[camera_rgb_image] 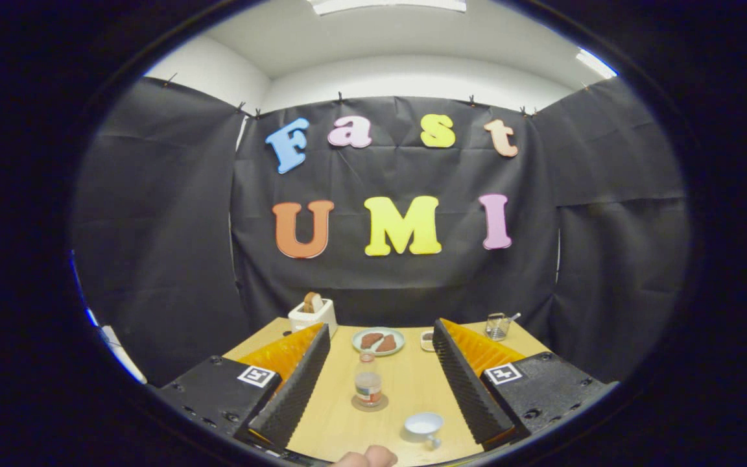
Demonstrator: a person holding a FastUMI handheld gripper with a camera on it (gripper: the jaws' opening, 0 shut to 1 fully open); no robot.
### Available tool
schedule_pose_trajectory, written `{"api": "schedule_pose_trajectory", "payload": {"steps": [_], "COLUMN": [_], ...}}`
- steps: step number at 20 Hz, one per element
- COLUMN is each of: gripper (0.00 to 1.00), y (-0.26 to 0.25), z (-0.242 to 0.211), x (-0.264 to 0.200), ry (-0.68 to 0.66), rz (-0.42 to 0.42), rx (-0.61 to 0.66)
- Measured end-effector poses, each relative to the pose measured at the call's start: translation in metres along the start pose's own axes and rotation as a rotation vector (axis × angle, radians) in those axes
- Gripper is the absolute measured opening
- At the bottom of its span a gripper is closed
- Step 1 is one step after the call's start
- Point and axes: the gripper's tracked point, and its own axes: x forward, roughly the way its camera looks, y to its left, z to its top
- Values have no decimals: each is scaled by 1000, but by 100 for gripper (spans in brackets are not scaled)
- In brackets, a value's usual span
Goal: Take the bottle from table, then pour the juice into the cup, finally place the bottle on the coaster
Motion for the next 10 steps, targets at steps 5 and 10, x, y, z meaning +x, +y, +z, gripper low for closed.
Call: {"api": "schedule_pose_trajectory", "payload": {"steps": [5,10], "gripper": [100,100], "y": [-5,-6], "z": [10,7], "x": [-7,-6], "ry": [-16,-8], "rz": [-10,-7], "rx": [10,18]}}
